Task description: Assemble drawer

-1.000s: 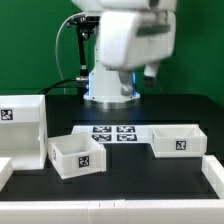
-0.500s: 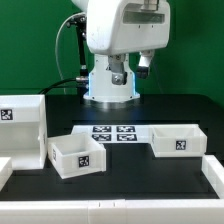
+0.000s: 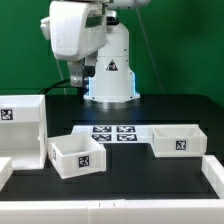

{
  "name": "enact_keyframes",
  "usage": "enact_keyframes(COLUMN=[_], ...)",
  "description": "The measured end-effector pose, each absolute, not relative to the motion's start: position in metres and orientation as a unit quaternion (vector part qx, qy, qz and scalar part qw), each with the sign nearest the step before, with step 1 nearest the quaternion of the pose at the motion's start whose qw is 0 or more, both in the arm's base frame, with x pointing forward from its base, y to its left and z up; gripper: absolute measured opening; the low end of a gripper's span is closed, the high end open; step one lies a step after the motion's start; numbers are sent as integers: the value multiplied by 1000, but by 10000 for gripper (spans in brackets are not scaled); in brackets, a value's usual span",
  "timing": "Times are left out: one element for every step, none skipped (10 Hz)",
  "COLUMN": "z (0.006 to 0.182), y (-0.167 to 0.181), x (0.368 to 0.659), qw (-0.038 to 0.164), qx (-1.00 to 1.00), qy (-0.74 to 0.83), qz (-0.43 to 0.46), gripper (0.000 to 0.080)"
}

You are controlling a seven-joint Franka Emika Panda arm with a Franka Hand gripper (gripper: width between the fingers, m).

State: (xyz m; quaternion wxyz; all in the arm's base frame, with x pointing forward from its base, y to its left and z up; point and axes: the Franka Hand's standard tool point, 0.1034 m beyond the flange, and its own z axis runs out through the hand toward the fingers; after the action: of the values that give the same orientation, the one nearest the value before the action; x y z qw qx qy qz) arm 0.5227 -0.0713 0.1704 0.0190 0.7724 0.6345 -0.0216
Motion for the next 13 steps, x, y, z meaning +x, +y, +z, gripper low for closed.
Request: enact_keyframes(z=[170,169,169,169,163,157,153,153,153,153,152,149,144], y=[-70,-70,-70,-72,-83,-100,-108,-109,-109,-109,-114,-133,-151], x=[523,522,522,522,514,508,505,504,505,504,505,505,501], qw=[19,19,18,18,11,3,-3,-7,-7,-7,-8,-10,-14], qx=[771,771,772,771,731,694,687,695,695,695,676,663,665], qy=[636,636,635,636,681,719,726,718,719,719,736,748,746], qz=[-22,-23,-23,-23,-29,-35,-33,-27,-29,-29,-28,-28,-31], gripper=[650,650,650,650,650,650,650,650,650,650,650,650,650])
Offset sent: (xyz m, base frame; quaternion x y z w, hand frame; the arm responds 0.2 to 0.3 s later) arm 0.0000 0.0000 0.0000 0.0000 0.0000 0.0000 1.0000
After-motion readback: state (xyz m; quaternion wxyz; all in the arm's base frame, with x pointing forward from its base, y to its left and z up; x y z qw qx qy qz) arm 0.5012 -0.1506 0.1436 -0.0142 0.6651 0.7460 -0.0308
